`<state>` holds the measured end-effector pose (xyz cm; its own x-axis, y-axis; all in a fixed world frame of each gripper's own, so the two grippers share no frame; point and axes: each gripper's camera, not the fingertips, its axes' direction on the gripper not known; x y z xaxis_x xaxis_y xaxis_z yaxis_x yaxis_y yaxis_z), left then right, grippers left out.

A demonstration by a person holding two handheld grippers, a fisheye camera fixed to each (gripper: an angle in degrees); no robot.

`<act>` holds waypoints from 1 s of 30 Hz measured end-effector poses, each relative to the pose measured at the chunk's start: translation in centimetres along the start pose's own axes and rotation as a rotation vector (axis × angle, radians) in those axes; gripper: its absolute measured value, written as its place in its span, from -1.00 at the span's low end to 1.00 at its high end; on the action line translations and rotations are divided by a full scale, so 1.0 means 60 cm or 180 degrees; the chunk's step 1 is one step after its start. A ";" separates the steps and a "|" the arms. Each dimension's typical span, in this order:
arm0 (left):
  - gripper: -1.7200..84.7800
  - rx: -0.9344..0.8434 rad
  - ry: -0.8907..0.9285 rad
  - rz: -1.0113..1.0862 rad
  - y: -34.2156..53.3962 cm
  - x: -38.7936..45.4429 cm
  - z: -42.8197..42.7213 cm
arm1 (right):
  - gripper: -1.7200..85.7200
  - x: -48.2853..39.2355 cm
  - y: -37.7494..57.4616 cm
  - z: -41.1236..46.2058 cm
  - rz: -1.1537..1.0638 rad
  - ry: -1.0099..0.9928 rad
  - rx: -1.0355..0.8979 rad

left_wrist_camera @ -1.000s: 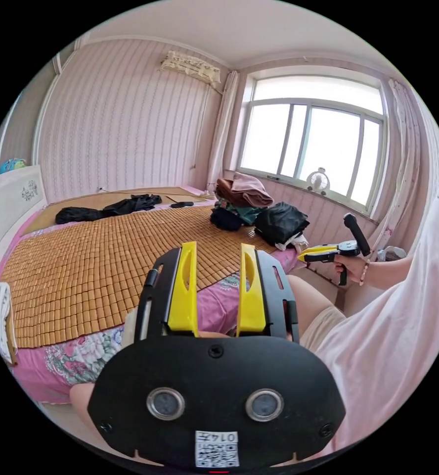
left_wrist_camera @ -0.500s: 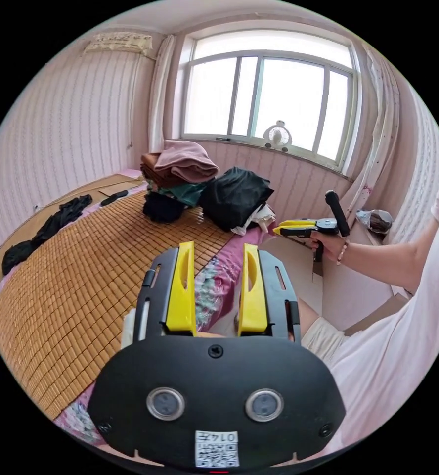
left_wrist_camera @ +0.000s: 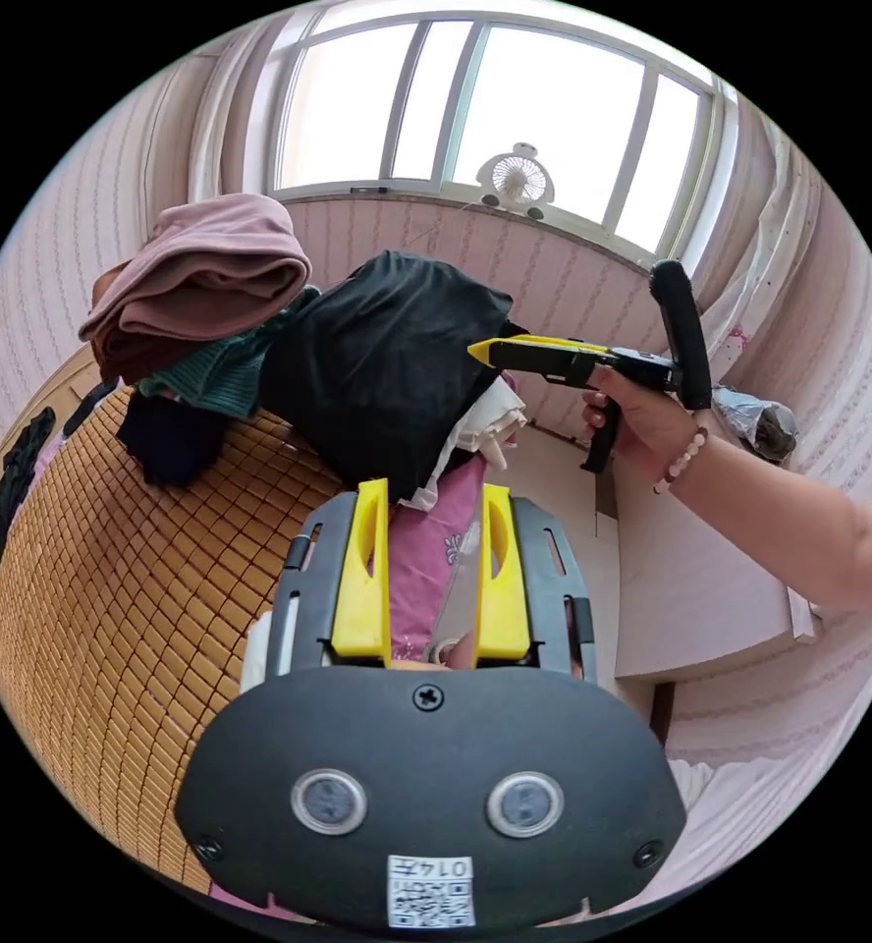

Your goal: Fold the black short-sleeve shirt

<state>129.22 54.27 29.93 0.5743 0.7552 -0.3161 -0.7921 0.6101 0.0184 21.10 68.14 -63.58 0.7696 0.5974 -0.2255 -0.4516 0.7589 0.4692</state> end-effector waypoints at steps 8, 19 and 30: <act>-0.64 -0.0337 -0.0094 0.0054 -0.081 -0.002 0.130 | -0.86 0.035 -0.022 0.002 0.0063 0.0114 0.0035; -0.98 -0.0078 0.0158 -0.0177 -0.048 -0.065 -0.017 | -0.95 -0.045 -0.028 -0.204 -0.0394 -0.0771 0.0918; -0.93 0.0968 0.0106 -0.0571 0.178 -0.155 -0.426 | -0.95 -0.377 -0.033 -0.331 -0.1271 -0.2213 0.1014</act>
<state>110.14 47.64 8.80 0.6876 0.6243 -0.3707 -0.5785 0.7796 0.2399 -4.36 58.27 -76.34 0.9923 -0.0719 0.1005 -0.0203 0.7073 0.7066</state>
